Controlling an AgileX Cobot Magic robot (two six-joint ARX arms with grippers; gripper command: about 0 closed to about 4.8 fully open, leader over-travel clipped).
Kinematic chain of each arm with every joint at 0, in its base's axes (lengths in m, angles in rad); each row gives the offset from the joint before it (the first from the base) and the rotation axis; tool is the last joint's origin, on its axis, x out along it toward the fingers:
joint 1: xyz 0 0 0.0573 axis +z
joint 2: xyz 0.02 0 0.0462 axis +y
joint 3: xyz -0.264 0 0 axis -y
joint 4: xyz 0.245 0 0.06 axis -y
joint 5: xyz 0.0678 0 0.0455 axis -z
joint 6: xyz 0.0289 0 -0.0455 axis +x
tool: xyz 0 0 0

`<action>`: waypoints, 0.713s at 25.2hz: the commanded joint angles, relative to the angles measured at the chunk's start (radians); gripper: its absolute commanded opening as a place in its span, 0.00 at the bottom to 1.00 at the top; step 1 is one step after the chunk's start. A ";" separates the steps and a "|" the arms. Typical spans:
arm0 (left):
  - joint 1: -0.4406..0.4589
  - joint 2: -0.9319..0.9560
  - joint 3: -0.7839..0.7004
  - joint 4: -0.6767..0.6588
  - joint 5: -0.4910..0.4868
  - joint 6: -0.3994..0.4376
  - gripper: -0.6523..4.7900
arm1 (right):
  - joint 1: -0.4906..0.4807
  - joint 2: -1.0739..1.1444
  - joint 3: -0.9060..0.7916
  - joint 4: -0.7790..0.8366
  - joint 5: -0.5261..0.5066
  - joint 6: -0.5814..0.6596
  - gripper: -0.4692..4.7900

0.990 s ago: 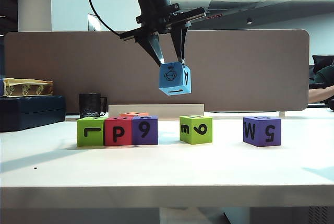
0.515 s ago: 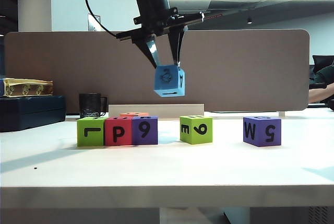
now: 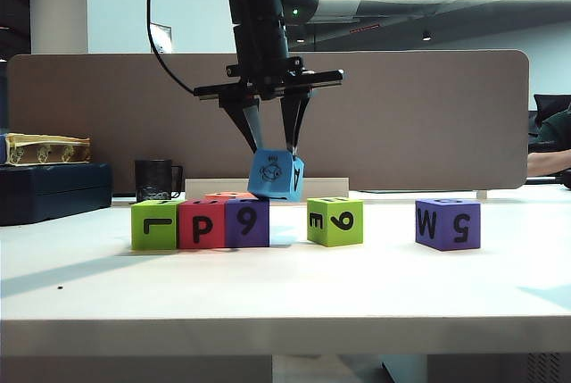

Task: Select the appropriate blocks from the scattered letter blocks on the table and arrange them in a row to spell out "TURING".

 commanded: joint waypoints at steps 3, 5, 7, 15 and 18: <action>-0.016 0.000 -0.018 -0.013 0.013 -0.006 0.38 | 0.000 -0.001 0.005 0.009 -0.005 -0.003 0.09; -0.028 0.000 -0.018 -0.013 0.010 0.018 0.38 | 0.000 -0.001 0.005 0.009 -0.005 -0.003 0.09; -0.037 0.000 -0.018 -0.013 0.010 0.022 0.38 | 0.000 -0.001 0.005 0.009 -0.005 -0.003 0.09; -0.040 -0.007 -0.014 -0.013 0.006 0.054 0.38 | 0.000 -0.001 0.005 0.008 -0.005 -0.003 0.09; -0.037 -0.021 -0.011 -0.013 -0.017 0.055 0.38 | 0.000 -0.001 0.005 -0.005 -0.005 -0.003 0.09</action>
